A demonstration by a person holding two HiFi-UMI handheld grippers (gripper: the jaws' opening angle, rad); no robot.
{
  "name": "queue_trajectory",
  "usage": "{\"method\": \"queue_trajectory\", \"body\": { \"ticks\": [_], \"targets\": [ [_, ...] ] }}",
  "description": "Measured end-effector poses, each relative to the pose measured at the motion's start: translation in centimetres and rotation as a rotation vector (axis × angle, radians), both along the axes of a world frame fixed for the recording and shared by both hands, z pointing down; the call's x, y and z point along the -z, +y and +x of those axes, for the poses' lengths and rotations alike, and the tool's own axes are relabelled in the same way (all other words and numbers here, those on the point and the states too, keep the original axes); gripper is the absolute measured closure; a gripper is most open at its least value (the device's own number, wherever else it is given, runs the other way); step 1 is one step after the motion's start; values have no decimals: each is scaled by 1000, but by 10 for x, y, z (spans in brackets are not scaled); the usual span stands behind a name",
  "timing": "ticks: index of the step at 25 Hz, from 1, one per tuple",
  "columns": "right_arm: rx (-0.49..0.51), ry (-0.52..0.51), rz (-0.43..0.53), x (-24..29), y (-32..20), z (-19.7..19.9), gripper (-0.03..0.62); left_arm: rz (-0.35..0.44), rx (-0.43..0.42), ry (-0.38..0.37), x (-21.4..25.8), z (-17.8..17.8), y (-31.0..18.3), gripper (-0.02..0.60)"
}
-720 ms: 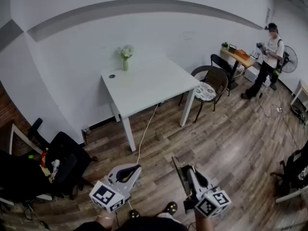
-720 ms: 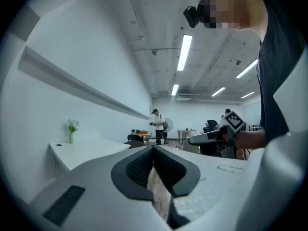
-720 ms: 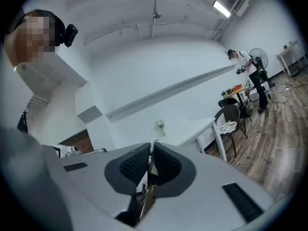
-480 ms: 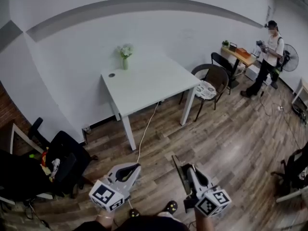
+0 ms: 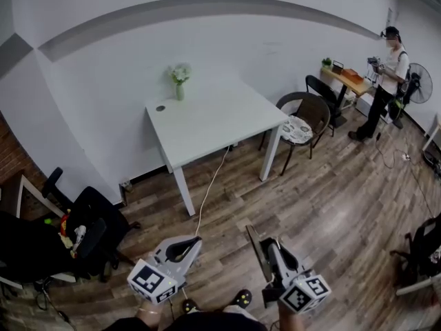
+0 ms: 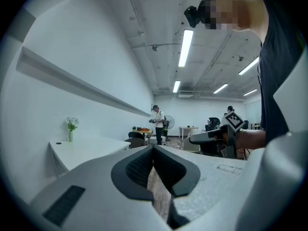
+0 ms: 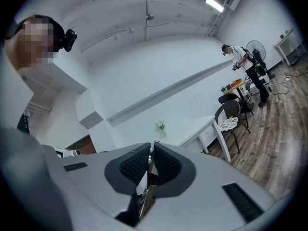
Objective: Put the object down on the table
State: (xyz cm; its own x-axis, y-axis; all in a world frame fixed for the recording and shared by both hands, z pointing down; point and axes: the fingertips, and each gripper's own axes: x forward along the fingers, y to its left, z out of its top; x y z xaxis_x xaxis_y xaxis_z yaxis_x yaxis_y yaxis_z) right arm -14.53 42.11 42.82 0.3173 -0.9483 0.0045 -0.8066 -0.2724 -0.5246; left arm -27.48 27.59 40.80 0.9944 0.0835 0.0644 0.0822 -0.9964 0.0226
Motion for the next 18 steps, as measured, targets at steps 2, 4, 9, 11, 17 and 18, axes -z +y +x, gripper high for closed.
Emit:
{"method": "queue_trajectory", "body": {
  "ticks": [2,4,9,11,17,18],
  "targets": [
    [2,-3,8,0,6,8,576,-3,2,-8,-1,8,5,583],
    [2,-2,13,-2,14,18,576,1,1,-17,-2,17,12,583],
    [-4,-2,11,-1,37,47,576,9,-8,-13,-2,46,34,583],
    [-7,-1,15,-2,46,59,576,14,-11,-8,-2,59,41,583],
    [-22,-5,26,-3,73,97,576,30,-27,-10,2,98,65,583],
    [-22,-5,26,-4,77,101,576,32,-27,-15,1,102,68,583]
  ]
}}
